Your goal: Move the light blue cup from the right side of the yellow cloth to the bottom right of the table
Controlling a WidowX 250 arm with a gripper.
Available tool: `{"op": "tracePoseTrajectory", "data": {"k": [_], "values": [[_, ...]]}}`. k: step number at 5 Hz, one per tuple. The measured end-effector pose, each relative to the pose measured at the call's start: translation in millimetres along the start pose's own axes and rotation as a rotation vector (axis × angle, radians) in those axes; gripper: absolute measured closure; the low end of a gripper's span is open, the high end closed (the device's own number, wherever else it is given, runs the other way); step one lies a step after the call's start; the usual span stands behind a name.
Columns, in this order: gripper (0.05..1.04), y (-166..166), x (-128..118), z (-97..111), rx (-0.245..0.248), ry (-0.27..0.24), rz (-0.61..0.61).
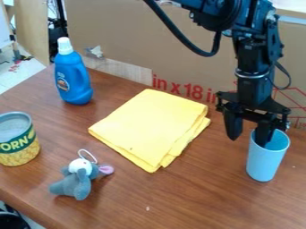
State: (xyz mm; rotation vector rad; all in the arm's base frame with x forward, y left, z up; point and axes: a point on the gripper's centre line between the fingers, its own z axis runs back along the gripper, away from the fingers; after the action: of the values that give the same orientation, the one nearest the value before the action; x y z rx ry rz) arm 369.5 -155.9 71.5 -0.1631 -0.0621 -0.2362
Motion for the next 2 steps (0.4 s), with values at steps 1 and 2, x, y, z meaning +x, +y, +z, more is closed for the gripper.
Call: {"op": "tracePoseTrajectory", "data": {"k": [1, 2], "values": [[0.724, -2.1, 1.7, 0.6, -0.013, -0.012, 0.006], [0.93, -2.3, -0.2, 0.6, -0.014, 0.001, 0.01]]}}
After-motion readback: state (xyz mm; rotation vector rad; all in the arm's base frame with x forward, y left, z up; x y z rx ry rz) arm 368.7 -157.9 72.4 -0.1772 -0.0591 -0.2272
